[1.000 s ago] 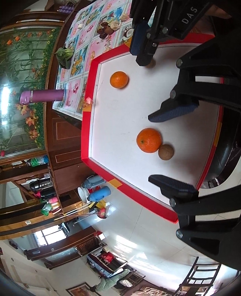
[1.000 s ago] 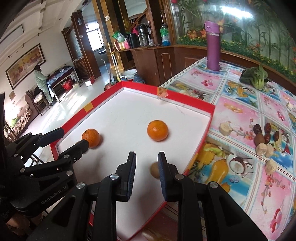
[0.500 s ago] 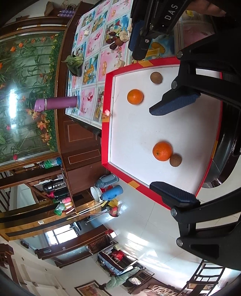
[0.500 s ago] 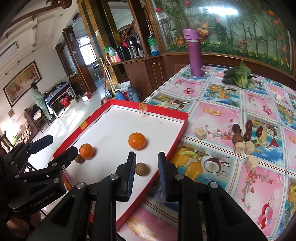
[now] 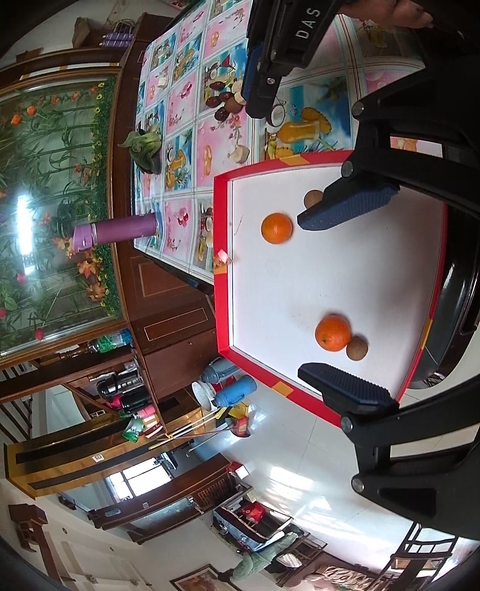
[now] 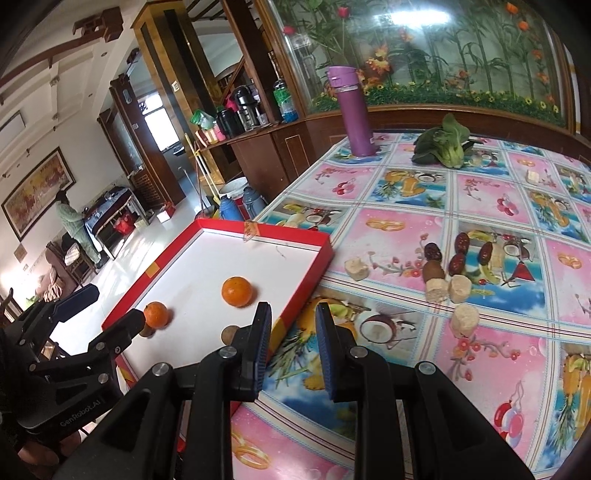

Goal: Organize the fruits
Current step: 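Move both grippers back over the fruits on the tablecloth, then grasp a beige cube with the right gripper while the left grasps another cube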

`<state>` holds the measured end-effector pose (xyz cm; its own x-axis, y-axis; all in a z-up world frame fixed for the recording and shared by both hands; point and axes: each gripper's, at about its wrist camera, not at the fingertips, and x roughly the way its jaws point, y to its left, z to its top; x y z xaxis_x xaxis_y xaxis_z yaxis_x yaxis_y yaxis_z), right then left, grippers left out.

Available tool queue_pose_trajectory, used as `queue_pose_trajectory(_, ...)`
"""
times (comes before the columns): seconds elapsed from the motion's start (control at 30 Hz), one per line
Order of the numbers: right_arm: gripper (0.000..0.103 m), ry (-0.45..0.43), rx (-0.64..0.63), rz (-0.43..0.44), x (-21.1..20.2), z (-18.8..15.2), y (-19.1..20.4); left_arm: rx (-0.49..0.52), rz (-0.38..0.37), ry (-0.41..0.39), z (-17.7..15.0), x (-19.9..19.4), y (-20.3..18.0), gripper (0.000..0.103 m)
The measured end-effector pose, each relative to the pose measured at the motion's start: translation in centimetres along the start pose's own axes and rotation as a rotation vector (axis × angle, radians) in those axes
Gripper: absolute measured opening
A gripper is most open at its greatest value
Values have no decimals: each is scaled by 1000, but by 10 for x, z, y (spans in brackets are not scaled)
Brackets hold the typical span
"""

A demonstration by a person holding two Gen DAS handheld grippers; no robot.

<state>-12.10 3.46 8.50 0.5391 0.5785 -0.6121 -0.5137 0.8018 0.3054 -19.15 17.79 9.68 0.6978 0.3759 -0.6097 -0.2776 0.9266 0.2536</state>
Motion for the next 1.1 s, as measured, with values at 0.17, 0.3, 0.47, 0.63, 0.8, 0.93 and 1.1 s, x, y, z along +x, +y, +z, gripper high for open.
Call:
queue_pose_trajectory(0.17,24,-16,35,-20,-9,0,-25,37,-11,-1,4,-1,-18,75)
queue_pose_trajectory(0.3,24,-32,46,-70,-21,-3,-56,70,-60,11,7,1,-36,75)
queue_pose_trajectory(0.47,24,10,65,-147,-32,-14,-104,117,-203,49,7,8,-70,75)
queue_pose_trajectory(0.63,24,68,61,-189,-30,-18,-126,157,-336,114,12,24,-107,75)
queue_pose_trajectory(0.8,24,104,22,-168,-4,-1,-123,166,-360,144,24,45,-123,75)
queue_pose_trajectory(0.93,24,178,-2,-166,19,4,-121,185,-363,174,30,58,-131,75)
queue_pose_trajectory(1.1,40,175,1,-149,21,1,-121,194,-389,185,30,65,-133,75)
